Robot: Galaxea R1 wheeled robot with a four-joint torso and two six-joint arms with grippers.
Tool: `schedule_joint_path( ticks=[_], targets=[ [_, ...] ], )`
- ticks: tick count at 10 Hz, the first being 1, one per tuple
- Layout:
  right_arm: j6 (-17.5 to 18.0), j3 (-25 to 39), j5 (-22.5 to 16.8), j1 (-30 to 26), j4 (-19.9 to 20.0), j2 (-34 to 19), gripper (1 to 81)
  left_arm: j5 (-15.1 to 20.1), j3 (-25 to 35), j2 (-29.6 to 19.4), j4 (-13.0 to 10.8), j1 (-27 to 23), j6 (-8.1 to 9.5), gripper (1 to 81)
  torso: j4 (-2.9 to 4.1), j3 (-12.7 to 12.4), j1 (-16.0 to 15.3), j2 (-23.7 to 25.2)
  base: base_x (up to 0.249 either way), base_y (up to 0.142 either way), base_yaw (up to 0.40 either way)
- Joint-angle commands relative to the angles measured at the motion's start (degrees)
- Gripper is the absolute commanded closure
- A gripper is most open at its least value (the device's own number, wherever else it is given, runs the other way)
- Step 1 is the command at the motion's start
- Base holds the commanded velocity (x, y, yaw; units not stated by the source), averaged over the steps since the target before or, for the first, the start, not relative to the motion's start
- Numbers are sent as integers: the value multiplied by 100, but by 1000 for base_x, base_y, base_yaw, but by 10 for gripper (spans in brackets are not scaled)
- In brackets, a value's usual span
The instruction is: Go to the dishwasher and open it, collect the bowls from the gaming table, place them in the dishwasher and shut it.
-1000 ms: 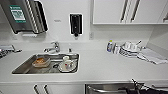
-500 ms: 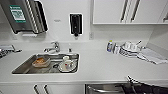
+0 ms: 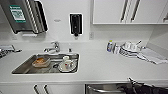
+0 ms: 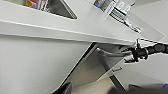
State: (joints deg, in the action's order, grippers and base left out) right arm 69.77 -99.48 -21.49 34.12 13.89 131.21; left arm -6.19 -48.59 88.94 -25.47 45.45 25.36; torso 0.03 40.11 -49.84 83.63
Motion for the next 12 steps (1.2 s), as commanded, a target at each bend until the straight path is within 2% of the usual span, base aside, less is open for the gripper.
schedule_joint_path(
  ticks=[1,5,8,12],
  targets=[
    [28,-124,-215,-682,0,-48,10,30,95,-227,-90,-427,-13,10,0,0,0,0,0,0,0],
    [28,-124,-346,-498,-219,-30,10,30,34,-201,-90,-418,-13,10,0,0,0,0,0,0,0],
    [28,307,-434,-278,-422,-513,10,30,-54,-78,-90,-427,-13,10,0,0,0,0,0,0,0],
    [28,527,-400,-102,-554,-804,10,127,-89,19,-81,-409,-13,10,0,0,-5,0,0,0,0]
  ],
)
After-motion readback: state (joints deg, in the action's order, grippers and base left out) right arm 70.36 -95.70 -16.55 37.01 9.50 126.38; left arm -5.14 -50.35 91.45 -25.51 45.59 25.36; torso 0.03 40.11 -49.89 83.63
